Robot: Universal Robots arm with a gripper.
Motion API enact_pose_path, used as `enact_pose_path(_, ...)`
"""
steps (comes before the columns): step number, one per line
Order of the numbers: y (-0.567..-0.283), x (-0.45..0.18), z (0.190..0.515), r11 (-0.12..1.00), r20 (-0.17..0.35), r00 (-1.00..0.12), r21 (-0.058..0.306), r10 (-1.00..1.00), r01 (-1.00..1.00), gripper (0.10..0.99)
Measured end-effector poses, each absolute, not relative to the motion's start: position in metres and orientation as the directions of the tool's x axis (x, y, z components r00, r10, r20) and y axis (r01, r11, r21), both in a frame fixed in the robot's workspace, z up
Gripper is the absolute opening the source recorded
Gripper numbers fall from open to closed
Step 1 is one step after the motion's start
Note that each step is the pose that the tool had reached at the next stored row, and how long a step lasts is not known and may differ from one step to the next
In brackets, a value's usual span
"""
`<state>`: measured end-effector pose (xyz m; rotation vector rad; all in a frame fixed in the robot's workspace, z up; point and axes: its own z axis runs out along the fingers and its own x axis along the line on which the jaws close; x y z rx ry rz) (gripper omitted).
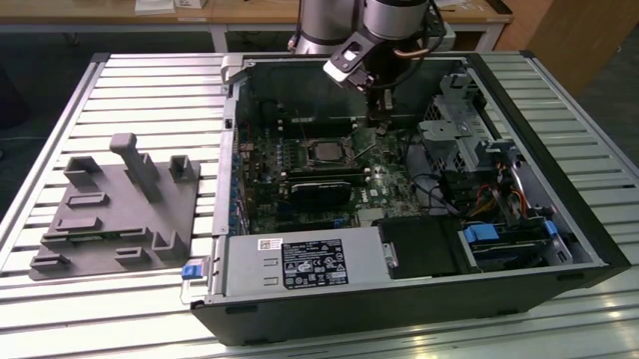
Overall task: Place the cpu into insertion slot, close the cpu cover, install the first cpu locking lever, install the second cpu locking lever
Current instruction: 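Close the cpu cover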
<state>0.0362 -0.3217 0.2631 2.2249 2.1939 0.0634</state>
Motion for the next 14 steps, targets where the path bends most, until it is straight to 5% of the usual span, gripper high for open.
enact_pose_path(14, -0.322, 0.061, 0.263, -0.014, 0.017, 0.014, 0.04, 1.0, 0.999, 0.106)
